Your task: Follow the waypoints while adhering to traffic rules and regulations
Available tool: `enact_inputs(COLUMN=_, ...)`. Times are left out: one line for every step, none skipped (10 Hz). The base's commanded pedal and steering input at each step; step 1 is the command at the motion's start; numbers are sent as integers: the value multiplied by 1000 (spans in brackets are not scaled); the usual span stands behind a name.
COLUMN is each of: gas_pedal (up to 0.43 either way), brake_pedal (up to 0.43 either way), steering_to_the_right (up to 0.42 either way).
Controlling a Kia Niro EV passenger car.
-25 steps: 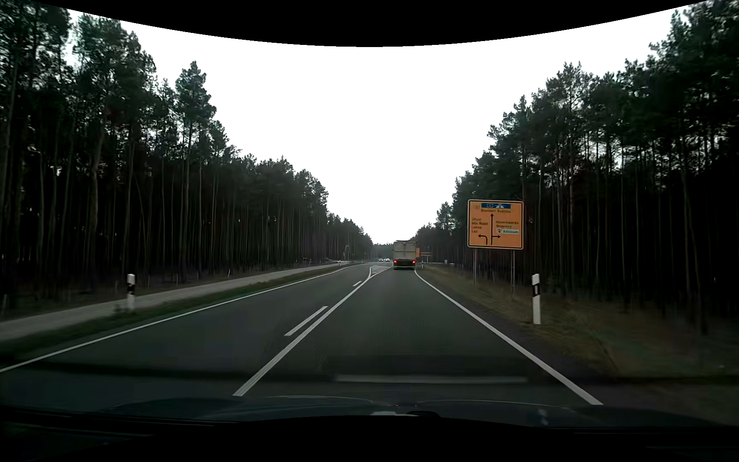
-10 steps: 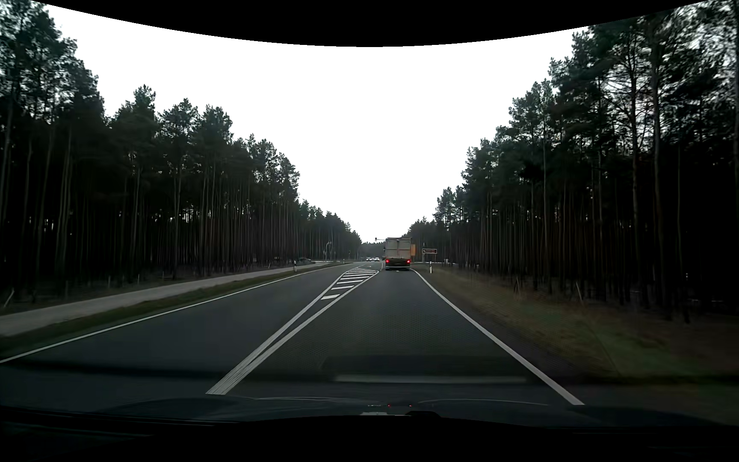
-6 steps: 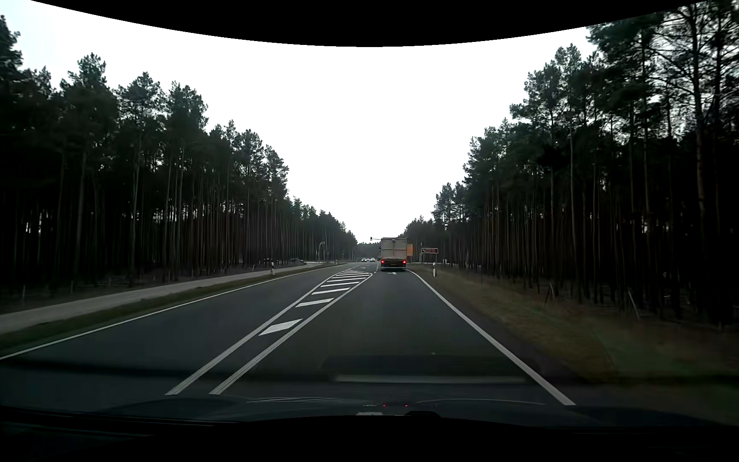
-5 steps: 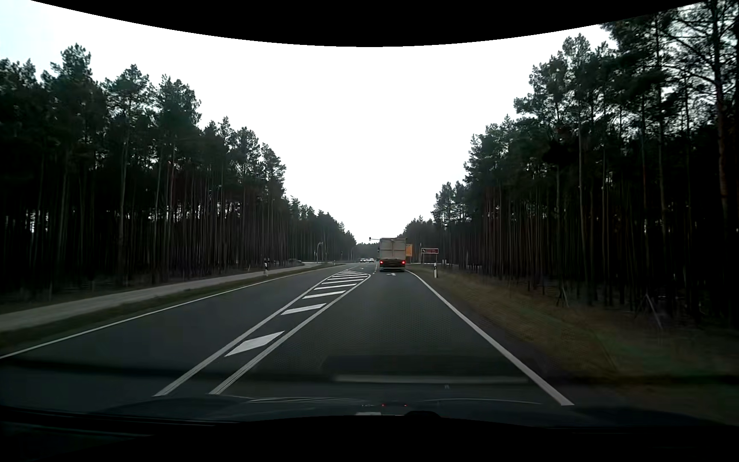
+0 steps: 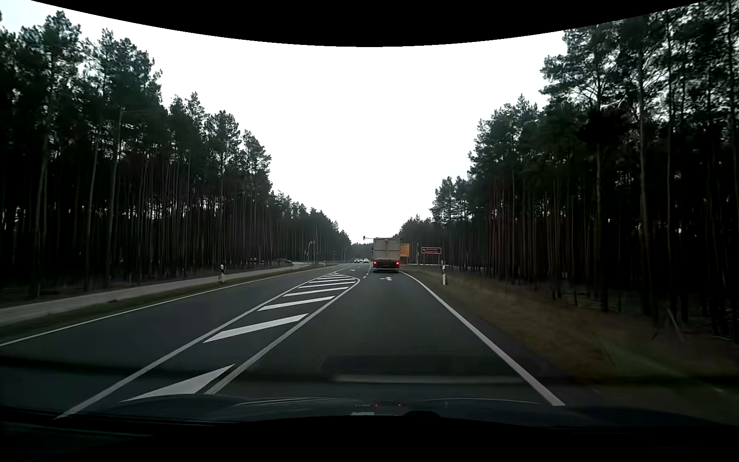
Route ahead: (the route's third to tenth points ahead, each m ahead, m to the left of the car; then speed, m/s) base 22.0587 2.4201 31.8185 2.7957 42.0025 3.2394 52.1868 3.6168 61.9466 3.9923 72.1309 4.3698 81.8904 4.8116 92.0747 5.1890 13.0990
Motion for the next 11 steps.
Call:
enact_inputs(gas_pedal=0, brake_pedal=0, steering_to_the_right=8)
enact_inputs(gas_pedal=28, brake_pedal=0, steering_to_the_right=7)
enact_inputs(gas_pedal=67, brake_pedal=0, steering_to_the_right=6)
enact_inputs(gas_pedal=79, brake_pedal=0, steering_to_the_right=5)
enact_inputs(gas_pedal=98, brake_pedal=0, steering_to_the_right=3)
enact_inputs(gas_pedal=110, brake_pedal=0, steering_to_the_right=1)
enact_inputs(gas_pedal=110, brake_pedal=0, steering_to_the_right=1)
enact_inputs(gas_pedal=130, brake_pedal=0, steering_to_the_right=1)
enact_inputs(gas_pedal=130, brake_pedal=0, steering_to_the_right=0)
enact_inputs(gas_pedal=130, brake_pedal=0, steering_to_the_right=-1)
enact_inputs(gas_pedal=138, brake_pedal=0, steering_to_the_right=-2)
